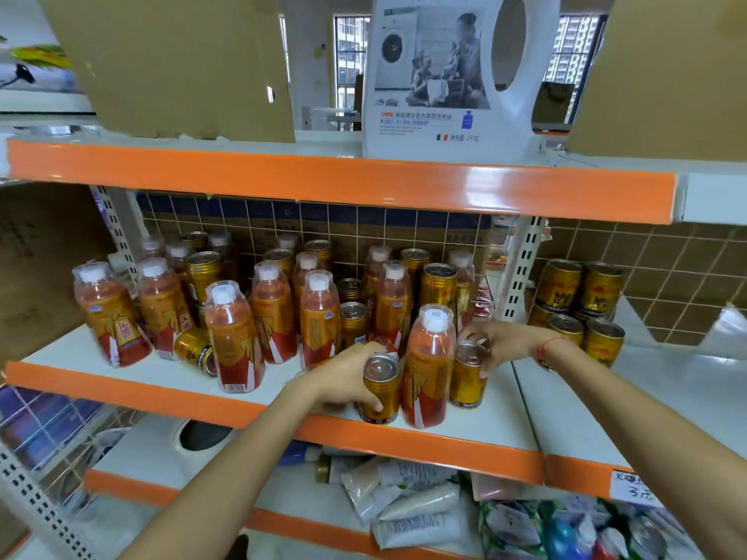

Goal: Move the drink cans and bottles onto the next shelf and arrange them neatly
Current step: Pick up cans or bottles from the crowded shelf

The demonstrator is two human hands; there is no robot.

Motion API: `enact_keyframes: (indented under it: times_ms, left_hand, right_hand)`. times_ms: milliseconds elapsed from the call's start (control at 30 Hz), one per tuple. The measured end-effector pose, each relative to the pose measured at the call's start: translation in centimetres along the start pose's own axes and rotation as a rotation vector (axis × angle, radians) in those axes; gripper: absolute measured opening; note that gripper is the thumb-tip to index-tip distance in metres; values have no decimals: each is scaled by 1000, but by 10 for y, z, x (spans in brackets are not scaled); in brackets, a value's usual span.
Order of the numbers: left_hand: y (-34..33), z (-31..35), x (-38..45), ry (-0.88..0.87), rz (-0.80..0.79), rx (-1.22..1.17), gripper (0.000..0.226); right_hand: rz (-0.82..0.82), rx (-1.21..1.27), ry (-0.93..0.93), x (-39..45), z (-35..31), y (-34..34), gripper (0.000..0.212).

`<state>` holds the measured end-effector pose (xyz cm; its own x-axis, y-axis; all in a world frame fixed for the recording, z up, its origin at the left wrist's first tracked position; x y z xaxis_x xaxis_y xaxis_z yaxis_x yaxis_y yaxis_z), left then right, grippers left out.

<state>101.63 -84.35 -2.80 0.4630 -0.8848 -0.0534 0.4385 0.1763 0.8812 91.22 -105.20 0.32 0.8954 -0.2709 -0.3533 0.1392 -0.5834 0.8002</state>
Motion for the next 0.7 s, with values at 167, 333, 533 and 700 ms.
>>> enact_keyframes:
  times_ms: [167, 333, 533, 700]
  left_hand:
    - [-4, -3, -1, 7, -4, 14, 90]
    - [-3, -6, -1, 16, -16, -42, 85]
    - [-4, 0, -4, 57, -58, -69, 93]
    - [-9, 1, -3, 92, 46, 16, 90]
  right_hand:
    - [-88, 9, -3, -4, -3, -10, 68]
    - [-94, 49, 17, -9, -3, -14, 63]
    - [-45, -60, 42, -3, 0, -29, 83]
    - [79, -168, 64, 0, 3, -35, 88]
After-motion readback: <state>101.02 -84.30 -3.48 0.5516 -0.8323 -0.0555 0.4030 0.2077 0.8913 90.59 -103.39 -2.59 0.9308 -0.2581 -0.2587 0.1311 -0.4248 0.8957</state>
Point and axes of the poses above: each hand's wrist, its own x-axis towards the middle knuckle, its own y-axis out of the back of the hand, z = x × y, the point moved 7 cm from there along x, towards the middle knuckle, and after that the axes turned 6 degrees about x, right-handed, at the moved point
